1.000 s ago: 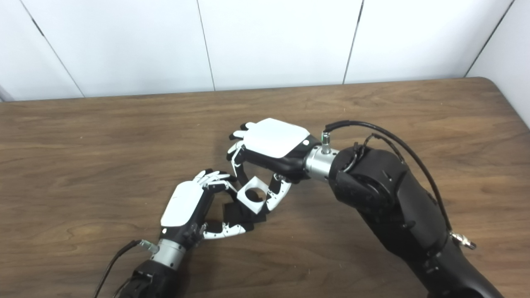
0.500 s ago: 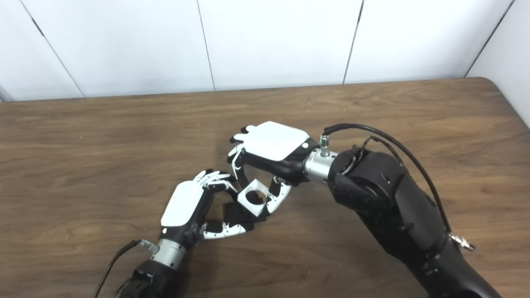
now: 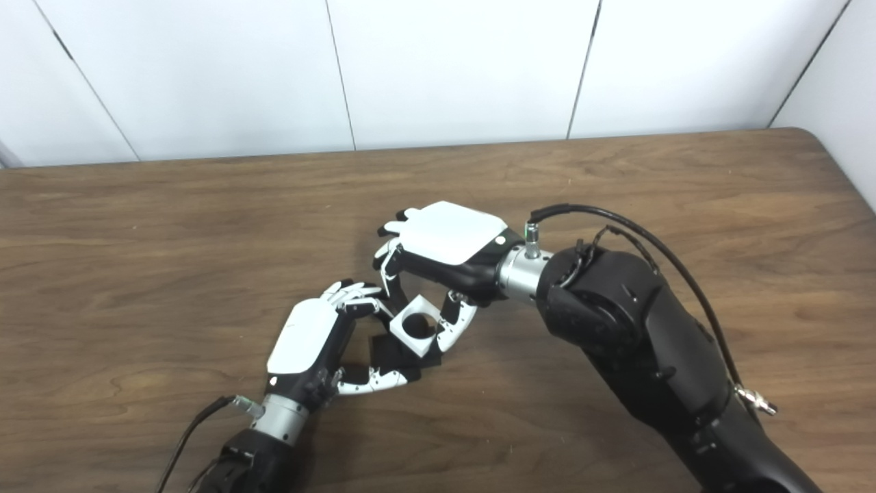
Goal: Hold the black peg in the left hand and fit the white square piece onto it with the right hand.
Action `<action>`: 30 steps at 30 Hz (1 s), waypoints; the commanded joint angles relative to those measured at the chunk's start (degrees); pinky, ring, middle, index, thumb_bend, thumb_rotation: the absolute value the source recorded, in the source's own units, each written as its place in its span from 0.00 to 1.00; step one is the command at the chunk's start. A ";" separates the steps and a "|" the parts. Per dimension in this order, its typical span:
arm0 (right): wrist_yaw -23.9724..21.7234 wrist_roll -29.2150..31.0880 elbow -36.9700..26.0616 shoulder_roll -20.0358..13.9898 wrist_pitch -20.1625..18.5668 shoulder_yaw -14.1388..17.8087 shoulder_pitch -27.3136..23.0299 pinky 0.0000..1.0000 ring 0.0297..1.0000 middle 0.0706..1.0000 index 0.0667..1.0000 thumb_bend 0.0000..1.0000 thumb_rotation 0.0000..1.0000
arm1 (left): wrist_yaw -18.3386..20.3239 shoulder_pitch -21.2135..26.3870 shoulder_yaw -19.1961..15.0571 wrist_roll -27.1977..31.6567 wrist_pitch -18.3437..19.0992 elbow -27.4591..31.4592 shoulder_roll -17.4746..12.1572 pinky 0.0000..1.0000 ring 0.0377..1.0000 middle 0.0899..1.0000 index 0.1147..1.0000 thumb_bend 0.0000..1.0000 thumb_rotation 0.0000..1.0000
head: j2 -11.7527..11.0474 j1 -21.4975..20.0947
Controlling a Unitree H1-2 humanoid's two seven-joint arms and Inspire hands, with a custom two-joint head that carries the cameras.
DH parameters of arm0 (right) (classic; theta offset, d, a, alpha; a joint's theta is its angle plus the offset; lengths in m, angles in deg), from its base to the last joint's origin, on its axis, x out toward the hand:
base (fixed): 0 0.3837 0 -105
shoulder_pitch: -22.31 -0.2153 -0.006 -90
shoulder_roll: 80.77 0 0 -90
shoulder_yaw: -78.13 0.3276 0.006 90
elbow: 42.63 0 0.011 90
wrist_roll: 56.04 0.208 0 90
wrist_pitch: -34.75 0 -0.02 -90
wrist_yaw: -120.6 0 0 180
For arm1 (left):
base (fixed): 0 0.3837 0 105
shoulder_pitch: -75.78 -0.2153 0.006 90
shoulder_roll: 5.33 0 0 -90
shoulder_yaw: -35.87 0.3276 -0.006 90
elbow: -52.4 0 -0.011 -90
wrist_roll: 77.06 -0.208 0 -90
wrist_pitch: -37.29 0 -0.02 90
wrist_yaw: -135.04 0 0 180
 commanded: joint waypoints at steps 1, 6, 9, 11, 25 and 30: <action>1.82 -0.31 -0.11 0.15 1.25 0.47 -2.21 1.00 0.95 0.81 0.45 0.52 0.13 | 1.13 0.24 0.54 -0.37 0.65 -1.15 0.17 0.94 0.84 0.76 0.42 0.52 0.05 | 0.02 0.10; 2.04 -0.25 0.46 0.34 1.39 0.53 -2.29 1.00 0.94 0.81 0.45 0.52 0.13 | 1.23 0.21 0.72 -0.63 1.09 -0.74 0.22 0.94 0.84 0.76 0.42 0.52 0.05 | 0.03 0.18; 2.23 -0.39 0.83 0.45 1.48 0.49 -2.27 1.00 0.94 0.81 0.45 0.52 0.13 | 1.07 0.24 0.82 -0.51 0.96 -0.84 0.15 0.94 0.84 0.76 0.42 0.52 0.05 | 0.16 0.29; 2.53 -0.44 1.06 0.51 1.73 0.44 -2.22 1.00 0.94 0.80 0.45 0.52 0.13 | 1.01 0.28 0.86 -0.41 0.79 -0.91 0.11 0.94 0.83 0.76 0.42 0.52 0.05 | 0.16 0.29; 2.62 -0.95 1.39 1.25 2.16 0.17 -2.26 1.00 0.94 0.81 0.45 0.52 0.13 | 1.28 0.34 1.21 -0.30 0.97 -1.00 0.15 0.94 0.84 0.76 0.42 0.52 0.05 | 0.29 0.46; 1.91 -1.23 1.21 1.63 1.75 -0.19 -2.46 1.00 0.95 0.81 0.45 0.52 0.13 | 1.23 0.36 1.34 -0.39 1.09 -1.11 0.25 0.95 0.84 0.76 0.42 0.52 0.05 | 0.30 0.58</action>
